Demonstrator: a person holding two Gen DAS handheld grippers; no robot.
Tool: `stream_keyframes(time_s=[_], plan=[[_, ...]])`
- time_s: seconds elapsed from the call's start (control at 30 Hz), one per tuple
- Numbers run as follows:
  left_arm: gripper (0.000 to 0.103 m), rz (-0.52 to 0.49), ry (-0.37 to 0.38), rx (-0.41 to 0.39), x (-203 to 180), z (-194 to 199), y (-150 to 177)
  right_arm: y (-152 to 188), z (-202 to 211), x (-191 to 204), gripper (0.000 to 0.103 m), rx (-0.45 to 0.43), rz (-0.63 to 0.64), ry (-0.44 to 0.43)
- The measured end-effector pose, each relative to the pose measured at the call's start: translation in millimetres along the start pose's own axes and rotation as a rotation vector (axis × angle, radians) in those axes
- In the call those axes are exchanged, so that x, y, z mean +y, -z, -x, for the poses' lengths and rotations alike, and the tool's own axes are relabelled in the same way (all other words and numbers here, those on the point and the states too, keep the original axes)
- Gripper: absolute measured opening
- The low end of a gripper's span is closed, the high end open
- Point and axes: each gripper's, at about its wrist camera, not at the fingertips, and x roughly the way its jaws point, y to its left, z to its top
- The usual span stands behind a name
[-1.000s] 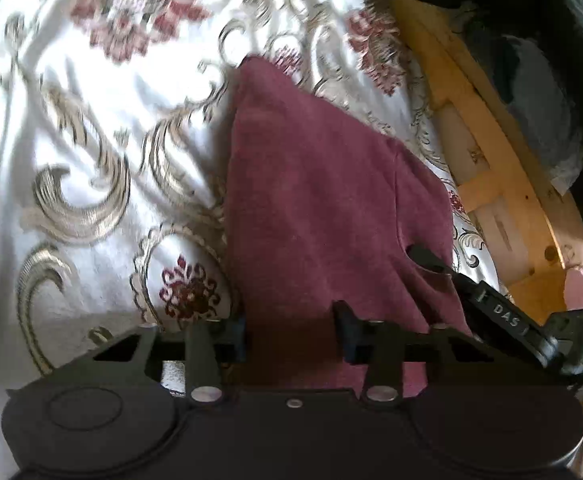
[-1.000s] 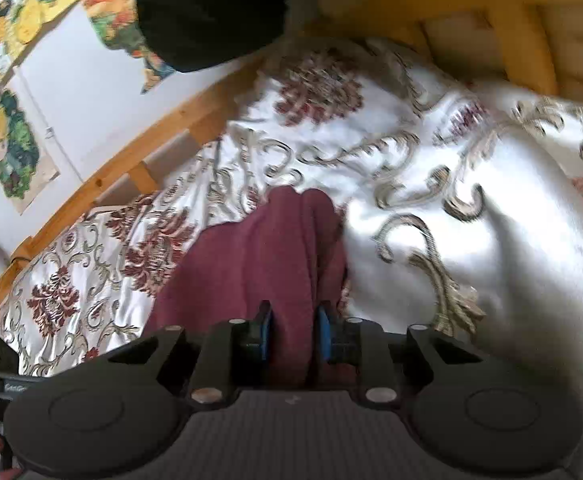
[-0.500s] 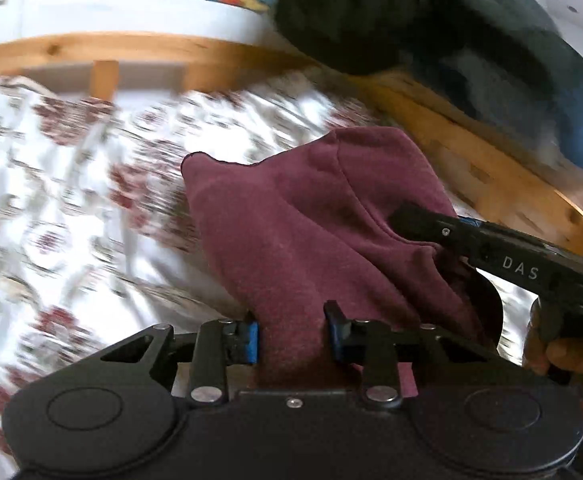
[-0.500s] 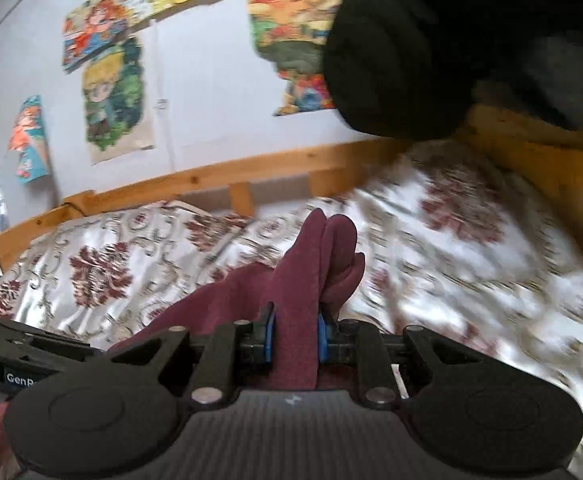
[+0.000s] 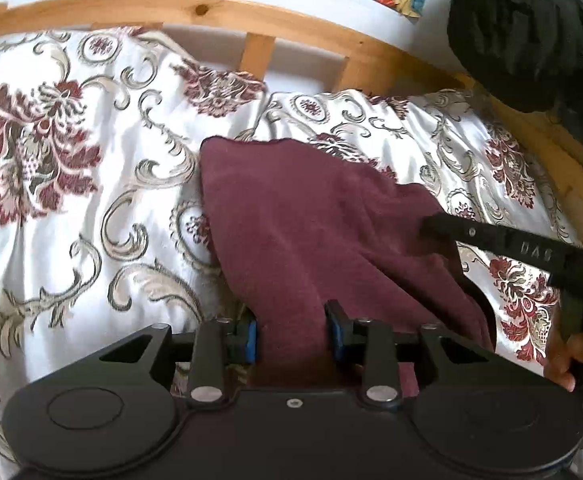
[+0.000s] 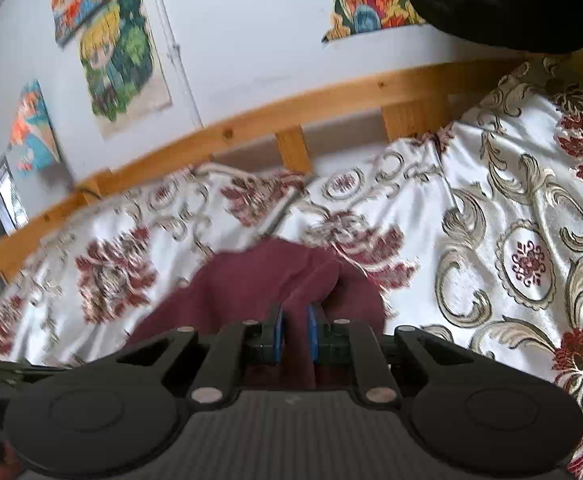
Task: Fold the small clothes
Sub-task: 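Open both grippers and lift them off the folded maroon bundle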
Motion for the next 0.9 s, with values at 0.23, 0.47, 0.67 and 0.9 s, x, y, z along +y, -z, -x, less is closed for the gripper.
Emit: stream_keyframes(time_s=[0.23,0.47,0.67,0.9], plan=[[0.044,0.013,-0.035,0.031,-6.7,1.1,4.7,11.5,5.6,-13.1,0.015,0.040,-0.014,0.082],[0.063,0.001,-0.092,0.050,-19.8,5.2,9.7,16.6,26.4,-12.1,0.052,0.056,-0.015,0.103],[0.089,0.003,-0.117,0.019,-32.5,31.9,11.0,16.0,61.6,-1.4,0.090,0.022,0.002,0.094],[0.102,-0.031,-0.168,-0.116,-54.7,92.7,19.0,18.7,123.6,20.9,0.103,-0.071,0.041,0.094]])
